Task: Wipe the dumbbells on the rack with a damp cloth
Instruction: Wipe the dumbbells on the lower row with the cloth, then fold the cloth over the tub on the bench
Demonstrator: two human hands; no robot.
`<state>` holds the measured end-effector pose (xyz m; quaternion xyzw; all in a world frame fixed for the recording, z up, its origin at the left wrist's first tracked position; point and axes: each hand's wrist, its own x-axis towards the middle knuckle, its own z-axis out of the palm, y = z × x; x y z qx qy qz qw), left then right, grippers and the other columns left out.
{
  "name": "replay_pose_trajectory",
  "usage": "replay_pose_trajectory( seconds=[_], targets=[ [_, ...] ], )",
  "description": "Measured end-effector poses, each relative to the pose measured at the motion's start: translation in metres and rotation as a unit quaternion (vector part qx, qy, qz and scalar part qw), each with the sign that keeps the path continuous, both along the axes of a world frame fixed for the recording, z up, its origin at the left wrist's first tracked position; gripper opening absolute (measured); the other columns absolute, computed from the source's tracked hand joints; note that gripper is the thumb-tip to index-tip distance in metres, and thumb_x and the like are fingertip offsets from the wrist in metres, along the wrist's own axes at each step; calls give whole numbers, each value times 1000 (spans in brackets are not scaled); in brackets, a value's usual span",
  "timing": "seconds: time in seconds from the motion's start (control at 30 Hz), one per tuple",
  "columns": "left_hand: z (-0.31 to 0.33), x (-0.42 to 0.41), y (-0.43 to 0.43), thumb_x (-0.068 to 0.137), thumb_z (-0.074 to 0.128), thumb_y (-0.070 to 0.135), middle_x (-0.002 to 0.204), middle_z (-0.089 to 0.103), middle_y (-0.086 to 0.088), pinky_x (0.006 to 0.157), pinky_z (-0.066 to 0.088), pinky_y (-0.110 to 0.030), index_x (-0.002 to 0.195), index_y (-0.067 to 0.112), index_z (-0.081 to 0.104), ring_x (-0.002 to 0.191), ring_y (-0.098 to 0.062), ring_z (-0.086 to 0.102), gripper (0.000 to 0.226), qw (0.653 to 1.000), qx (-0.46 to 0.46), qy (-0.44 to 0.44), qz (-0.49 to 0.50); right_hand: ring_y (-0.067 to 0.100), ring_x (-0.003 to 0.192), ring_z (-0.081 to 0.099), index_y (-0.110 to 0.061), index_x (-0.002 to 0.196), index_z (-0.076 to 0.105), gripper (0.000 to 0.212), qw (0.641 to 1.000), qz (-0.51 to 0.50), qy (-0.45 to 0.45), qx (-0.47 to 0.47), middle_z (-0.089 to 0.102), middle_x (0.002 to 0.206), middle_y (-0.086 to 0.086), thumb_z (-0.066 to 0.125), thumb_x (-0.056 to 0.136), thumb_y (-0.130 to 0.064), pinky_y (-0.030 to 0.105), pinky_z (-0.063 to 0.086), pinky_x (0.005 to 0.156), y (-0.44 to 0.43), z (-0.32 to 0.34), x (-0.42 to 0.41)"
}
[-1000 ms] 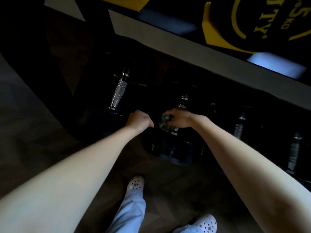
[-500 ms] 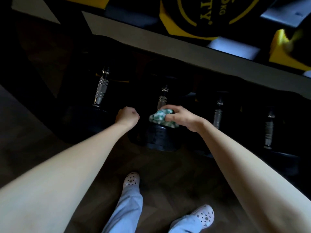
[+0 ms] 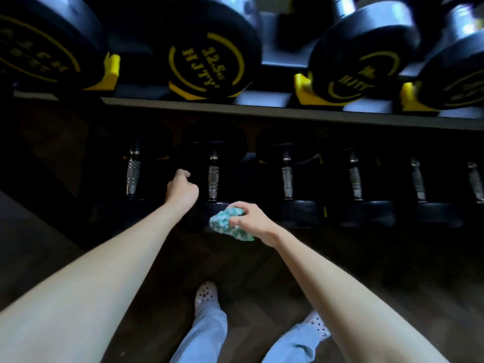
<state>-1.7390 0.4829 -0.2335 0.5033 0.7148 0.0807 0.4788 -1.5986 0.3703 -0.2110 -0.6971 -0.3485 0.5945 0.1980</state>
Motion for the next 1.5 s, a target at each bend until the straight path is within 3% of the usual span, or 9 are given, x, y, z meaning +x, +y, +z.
replay_pose_trajectory(
  seconds=[0.2,0.33,0.43,0.7,0.87,1.1,1.2,1.37,1.5],
  targets=[
    [106,103,-30,86,48,-1,95,63,-15,57,50,-27,114,10,55,69,-19,58,30,990,1,-105,-96,14,78,58,-17,110,62,34,949,-308,45,55,62,91,3,55,80,-2,21,47,61,-33,101,78],
    [198,195,-77,89,44,4,92,62,-7,65,51,-25,110,11,58,79,-17,58,26,950,-23,-167,-262,16,76,59,-15,102,60,27,881,-446,85,133,62,89,5,55,81,2,26,48,66,-90,170,142],
    [252,258,-122,87,51,7,92,62,-6,73,51,-29,110,10,59,87,-20,61,24,899,-46,-209,-383,13,75,61,-14,102,58,25,831,-509,110,194,64,87,3,52,85,2,24,49,66,-140,212,182],
    [343,460,-291,86,52,2,94,61,-7,50,47,-11,108,8,62,74,-9,59,24,784,-18,-290,-549,14,75,61,-12,110,63,30,702,-640,72,303,64,97,5,39,92,-9,21,49,60,-326,298,336],
    [369,573,-415,83,54,-1,90,60,-3,56,45,-13,110,4,64,77,-8,54,29,719,-14,-323,-615,3,50,58,-7,111,61,43,636,-695,28,335,65,73,-1,28,87,4,15,45,47,-453,331,420],
    [378,692,-578,88,57,11,69,54,-1,46,42,-9,78,13,60,62,-7,50,11,643,-40,-315,-697,13,73,62,-14,95,61,22,513,-794,-86,315,65,85,4,42,96,-2,22,50,58,-610,340,502],
    [380,730,-627,92,54,18,83,53,-5,64,53,-22,73,14,54,72,-10,53,19,618,-65,-322,-714,19,75,64,-9,98,59,11,465,-826,-123,294,65,87,10,50,94,-4,26,54,65,-651,334,533],
    [357,831,-704,80,72,10,96,58,-4,71,53,-26,111,9,44,80,-10,58,42,471,-110,-335,-808,18,74,65,-8,105,55,14,377,-873,-169,260,65,93,12,58,91,-8,19,52,56,-722,315,608],
    [349,915,-767,82,69,9,85,64,-12,66,54,-30,91,14,54,72,-18,60,18,383,-25,-336,-860,12,71,62,-13,107,56,16,307,-905,-195,220,65,91,5,59,91,-12,16,48,51,-774,308,669]
  ],
)
